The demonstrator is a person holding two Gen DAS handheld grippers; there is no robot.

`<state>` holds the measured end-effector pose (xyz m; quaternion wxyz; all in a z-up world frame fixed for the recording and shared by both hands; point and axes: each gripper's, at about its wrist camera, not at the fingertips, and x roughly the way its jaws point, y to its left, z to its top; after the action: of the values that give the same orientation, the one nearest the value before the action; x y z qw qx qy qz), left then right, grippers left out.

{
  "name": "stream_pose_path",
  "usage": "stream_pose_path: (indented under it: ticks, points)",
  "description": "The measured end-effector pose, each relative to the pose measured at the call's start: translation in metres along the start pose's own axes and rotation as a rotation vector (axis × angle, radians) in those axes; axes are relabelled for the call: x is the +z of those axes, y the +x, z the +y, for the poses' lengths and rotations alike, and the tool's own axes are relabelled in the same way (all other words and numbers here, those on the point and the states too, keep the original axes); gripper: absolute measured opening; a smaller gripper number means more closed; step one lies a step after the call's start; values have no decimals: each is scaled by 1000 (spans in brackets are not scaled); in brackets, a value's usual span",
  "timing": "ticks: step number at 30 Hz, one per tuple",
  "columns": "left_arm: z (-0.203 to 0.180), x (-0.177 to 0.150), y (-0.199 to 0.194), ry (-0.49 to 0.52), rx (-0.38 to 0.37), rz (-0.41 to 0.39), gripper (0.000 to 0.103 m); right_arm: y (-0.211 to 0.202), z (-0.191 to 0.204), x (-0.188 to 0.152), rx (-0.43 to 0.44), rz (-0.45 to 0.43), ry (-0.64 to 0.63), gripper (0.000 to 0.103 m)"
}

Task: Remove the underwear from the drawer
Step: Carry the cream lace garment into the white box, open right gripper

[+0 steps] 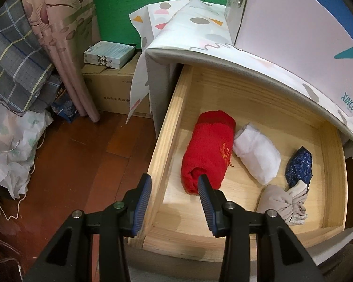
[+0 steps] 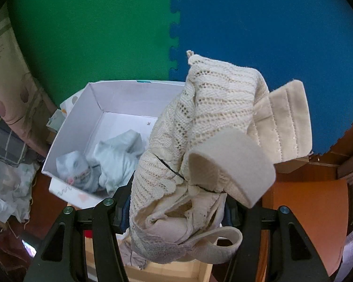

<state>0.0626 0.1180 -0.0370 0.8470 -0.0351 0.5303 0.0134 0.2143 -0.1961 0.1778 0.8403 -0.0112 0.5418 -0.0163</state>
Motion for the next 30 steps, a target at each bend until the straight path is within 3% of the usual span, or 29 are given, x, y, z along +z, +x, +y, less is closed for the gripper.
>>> stream_pose_path:
  ticks: [8, 16, 20, 25, 30]
  points:
    - [-2, 0, 0, 9, -4, -1, 42, 74, 12, 10, -9, 121, 16, 54]
    - [-2, 0, 0, 6, -8, -2, 42, 110, 11, 7, -24, 188, 39, 60]
    - [-1, 0, 0, 7, -8, -3, 42, 104, 11, 6, -31, 165, 46, 67]
    - [-2, 0, 0, 11, -4, -2, 42, 69, 11, 2, 2, 120, 46, 68]
    - [-2, 0, 0, 11, -4, -2, 42, 29, 15, -30, 44, 117, -4, 75]
